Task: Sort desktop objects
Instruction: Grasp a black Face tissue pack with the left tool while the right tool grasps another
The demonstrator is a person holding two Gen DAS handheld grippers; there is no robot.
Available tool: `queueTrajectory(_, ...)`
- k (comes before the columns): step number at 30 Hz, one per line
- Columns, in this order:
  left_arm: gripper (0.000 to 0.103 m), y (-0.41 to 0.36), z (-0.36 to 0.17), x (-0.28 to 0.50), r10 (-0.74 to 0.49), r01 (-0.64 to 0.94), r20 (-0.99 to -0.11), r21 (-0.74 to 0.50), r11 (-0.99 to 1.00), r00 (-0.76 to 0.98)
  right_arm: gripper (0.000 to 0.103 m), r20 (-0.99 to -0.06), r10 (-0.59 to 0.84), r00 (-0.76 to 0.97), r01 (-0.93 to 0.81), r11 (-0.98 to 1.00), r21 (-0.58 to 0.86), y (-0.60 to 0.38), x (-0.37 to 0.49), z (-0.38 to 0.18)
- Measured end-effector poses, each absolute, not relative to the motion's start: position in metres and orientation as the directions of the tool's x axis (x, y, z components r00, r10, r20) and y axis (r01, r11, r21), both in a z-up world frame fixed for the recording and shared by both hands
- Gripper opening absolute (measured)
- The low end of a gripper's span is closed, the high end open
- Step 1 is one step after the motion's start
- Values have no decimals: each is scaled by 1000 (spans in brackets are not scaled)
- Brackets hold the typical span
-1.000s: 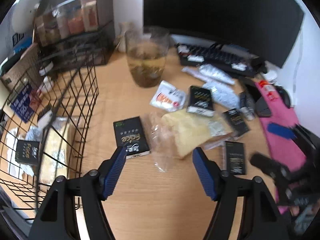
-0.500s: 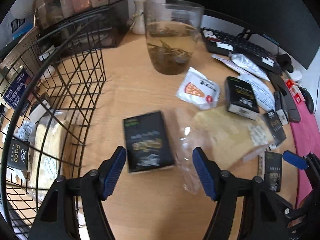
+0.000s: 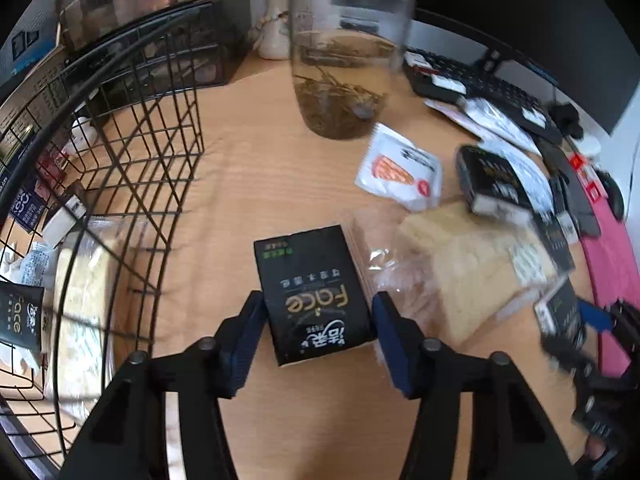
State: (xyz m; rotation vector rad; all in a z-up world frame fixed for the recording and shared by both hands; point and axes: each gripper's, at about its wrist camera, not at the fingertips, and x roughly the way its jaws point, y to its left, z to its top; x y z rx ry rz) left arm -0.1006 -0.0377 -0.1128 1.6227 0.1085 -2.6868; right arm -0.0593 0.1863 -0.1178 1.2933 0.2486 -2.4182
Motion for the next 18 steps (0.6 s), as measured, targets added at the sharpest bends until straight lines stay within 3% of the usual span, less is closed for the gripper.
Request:
queueTrajectory(8, 60, -23, -108, -62, 56, -7, -901, -59, -998, -431, 49, -832, -209, -514, 349, -937, 20, 223, -49, -116)
queueTrajectory(12, 66, -25, -102, -62, 8, 16, -897, -17, -1000, -441, 70, -832, -188, -522, 328, -945, 8, 225, -51, -115)
queueTrajectory(18, 74, -26, -115, -67, -8, 19, -902, 0, -1000, -431, 72, -833, -162, -529, 320, -947, -19, 219, -54, -119)
